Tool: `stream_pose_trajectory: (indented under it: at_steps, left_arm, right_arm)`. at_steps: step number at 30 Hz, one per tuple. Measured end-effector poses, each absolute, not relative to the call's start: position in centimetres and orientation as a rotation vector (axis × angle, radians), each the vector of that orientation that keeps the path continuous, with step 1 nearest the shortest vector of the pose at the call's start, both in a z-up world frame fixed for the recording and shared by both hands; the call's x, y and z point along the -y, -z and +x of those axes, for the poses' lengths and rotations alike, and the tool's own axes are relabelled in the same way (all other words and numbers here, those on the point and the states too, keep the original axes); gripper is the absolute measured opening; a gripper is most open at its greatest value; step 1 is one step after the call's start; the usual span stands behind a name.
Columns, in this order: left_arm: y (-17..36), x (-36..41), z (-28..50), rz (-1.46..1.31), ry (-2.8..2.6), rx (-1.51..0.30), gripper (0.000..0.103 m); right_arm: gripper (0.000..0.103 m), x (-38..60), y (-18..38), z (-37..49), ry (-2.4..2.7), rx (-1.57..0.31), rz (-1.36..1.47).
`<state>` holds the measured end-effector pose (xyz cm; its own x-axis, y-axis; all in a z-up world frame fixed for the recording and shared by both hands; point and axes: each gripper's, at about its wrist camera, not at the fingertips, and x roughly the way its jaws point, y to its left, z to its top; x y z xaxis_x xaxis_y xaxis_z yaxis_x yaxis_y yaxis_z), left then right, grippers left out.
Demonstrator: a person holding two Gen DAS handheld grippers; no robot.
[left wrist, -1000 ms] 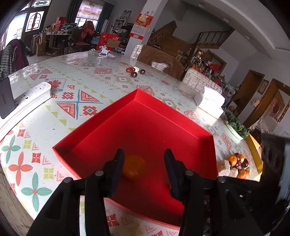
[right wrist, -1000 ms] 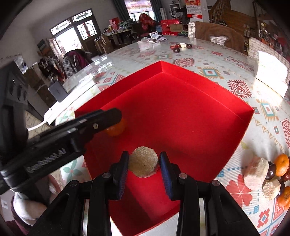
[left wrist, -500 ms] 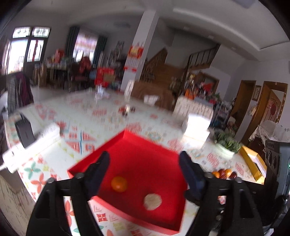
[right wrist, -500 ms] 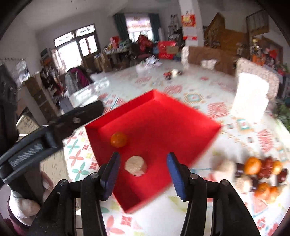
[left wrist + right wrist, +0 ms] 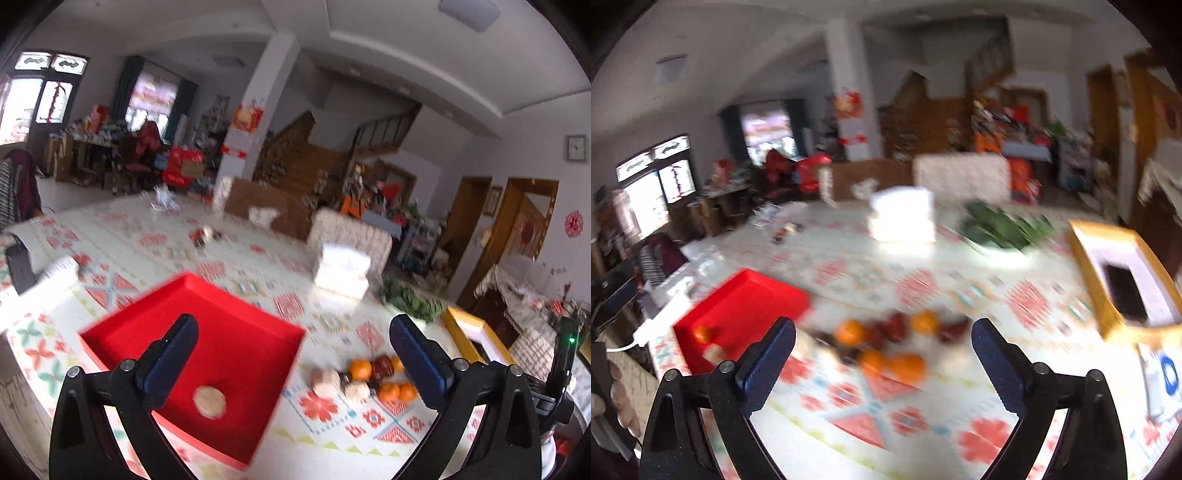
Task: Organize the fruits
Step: 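Move both open tools back to the fruit pile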
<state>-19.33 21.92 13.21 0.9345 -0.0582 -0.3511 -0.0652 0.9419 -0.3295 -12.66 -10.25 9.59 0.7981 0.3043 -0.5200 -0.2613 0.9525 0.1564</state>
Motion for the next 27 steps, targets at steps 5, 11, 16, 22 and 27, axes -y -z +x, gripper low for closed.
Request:
stream_pose_trajectory:
  at_steps: [5, 11, 16, 22, 27]
  left_arm:
    - [-11.0, -18.1, -17.2, -0.276, 0.05, -0.453, 0.103]
    - [-8.7, -15.8, -14.8, -0.244, 0.106, -0.545, 0.103]
    - [-6.9, -13.0, -12.2, -0.153, 0.2, -0.61, 0.08]
    - [-4.5, -9.7, -9.5, -0.038, 0.289, -0.686, 0.06]
    - [-3.0, -8.1, -7.0, 0.048, 0.331, -0.744, 0.06]
  right_arm:
    - [0.09, 12.3, -5.8, -10.7, -0.308, -0.696, 0.095]
    - [0.077, 11.4, -2.6, -7.8, -0.371, -0.798, 0.153]
    - [0.076, 10.2, -1.7, -5.8, -0.397, -0.841, 0.168]
    - [0.064, 8.8, -0.7, -4.1, -0.406, -0.888, 0.167]
    - [0.053, 9.2, -0.6, -3.8, -0.428, -0.884, 0.201]
